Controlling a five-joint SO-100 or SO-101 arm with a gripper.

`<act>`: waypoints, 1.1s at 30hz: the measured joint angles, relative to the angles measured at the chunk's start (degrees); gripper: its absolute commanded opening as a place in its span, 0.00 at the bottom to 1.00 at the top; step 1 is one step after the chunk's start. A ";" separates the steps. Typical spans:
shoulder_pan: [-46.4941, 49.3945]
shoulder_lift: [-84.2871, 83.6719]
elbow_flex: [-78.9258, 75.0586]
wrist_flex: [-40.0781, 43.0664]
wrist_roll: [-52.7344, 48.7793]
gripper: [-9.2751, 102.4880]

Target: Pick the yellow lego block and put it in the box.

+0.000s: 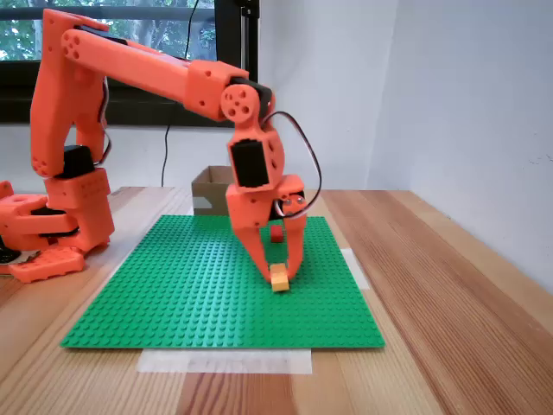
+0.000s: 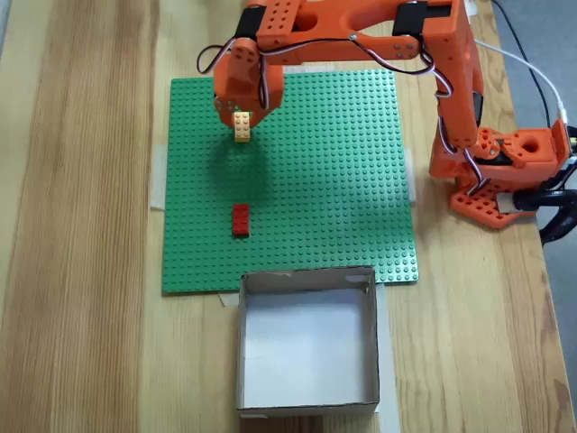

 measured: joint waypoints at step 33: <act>-9.76 26.02 7.65 7.56 4.39 0.08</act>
